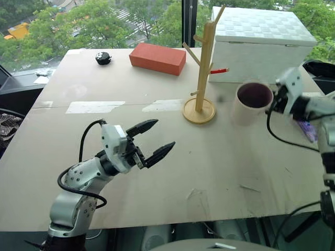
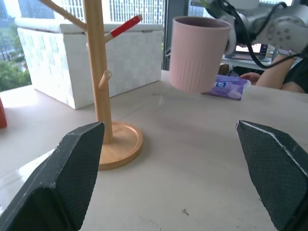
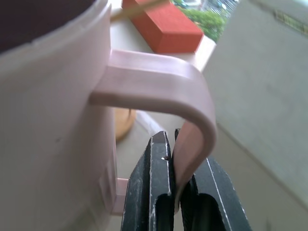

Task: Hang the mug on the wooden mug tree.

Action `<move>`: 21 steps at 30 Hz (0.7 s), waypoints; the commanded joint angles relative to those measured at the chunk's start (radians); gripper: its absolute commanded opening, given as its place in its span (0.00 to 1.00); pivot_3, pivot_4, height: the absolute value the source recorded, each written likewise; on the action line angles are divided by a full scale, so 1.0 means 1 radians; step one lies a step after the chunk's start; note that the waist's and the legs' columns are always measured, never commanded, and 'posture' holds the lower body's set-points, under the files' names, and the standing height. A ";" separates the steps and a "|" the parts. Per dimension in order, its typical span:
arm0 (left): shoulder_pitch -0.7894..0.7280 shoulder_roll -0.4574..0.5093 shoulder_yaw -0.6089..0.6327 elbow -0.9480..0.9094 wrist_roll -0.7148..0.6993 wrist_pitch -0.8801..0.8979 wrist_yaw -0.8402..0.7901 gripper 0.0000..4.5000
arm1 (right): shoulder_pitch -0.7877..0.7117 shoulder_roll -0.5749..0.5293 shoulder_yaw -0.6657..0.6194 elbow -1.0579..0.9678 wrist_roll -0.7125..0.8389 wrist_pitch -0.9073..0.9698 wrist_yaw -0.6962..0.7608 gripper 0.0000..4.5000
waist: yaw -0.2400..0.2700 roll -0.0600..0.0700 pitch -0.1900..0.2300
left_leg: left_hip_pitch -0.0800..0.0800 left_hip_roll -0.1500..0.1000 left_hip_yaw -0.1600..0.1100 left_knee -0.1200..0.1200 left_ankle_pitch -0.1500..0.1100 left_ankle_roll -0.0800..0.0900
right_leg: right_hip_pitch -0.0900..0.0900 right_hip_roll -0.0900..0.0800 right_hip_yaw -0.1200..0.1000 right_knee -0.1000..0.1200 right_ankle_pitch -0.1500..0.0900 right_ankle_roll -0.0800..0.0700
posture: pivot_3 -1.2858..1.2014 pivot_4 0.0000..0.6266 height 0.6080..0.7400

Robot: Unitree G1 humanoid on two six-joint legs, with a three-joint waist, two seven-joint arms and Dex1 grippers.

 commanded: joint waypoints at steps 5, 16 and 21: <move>0.069 -0.021 0.047 -0.051 -0.077 -0.043 -0.018 1.00 | -0.283 -0.005 0.144 0.134 -0.076 0.047 0.137 0.02 | 0.004 0.000 0.000 | -0.001 0.000 0.001 0.000 0.000 0.000 | 0.000 -0.001 0.000 -0.001 0.000 0.000 | 0.52 0.24 1.00; 0.171 -0.084 0.058 -0.149 -0.108 -0.075 0.046 1.00 | -0.528 0.138 0.294 0.521 -0.257 -0.076 0.173 0.02 | -0.006 0.000 0.001 | -0.001 0.000 0.001 0.000 0.000 0.000 | -0.001 -0.002 0.000 0.000 0.000 -0.001 | 0.52 0.24 1.00; 0.211 -0.101 0.097 -0.160 -0.185 -0.109 0.021 1.00 | -0.587 0.202 0.291 0.685 -0.295 -0.155 0.176 0.20 | -0.004 0.000 0.001 | -0.001 0.000 0.002 0.000 0.000 0.000 | -0.001 -0.002 0.000 0.000 0.000 -0.001 | 0.52 0.24 1.00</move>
